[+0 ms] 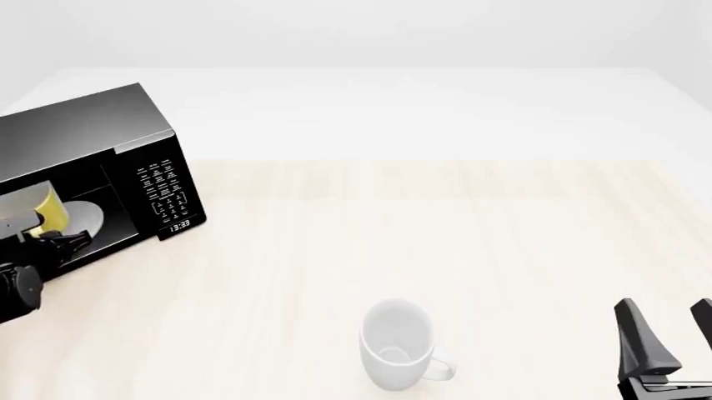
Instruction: Put the yellow and white mug in the microwave and close it.
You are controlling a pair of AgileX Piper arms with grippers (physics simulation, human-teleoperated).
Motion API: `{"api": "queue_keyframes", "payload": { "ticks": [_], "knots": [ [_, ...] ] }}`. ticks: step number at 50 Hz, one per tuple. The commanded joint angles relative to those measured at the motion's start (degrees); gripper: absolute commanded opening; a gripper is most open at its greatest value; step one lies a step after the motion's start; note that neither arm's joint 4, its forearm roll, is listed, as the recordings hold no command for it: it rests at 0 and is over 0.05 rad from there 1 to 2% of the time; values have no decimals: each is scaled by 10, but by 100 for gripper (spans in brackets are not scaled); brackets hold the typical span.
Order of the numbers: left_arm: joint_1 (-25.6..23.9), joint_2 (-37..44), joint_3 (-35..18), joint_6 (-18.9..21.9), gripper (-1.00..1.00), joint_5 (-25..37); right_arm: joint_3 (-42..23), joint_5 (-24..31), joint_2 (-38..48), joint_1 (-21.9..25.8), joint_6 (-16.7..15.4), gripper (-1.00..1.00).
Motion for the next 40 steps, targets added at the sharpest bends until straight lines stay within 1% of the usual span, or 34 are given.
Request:
{"api": "queue_keyframes", "payload": {
  "ticks": [1,33,34,40],
  "knots": [
    [1,15,-13,1,-100,7,0,0,0,0,0,100],
    [4,40,-23,2,-100,12,0,0,0,0,0,100],
    [3,41,-25,1,100,14,0,0,0,0,0,100],
    [3,34,-20,3,100,9,0,0,0,0,0,100]
  ]
}}
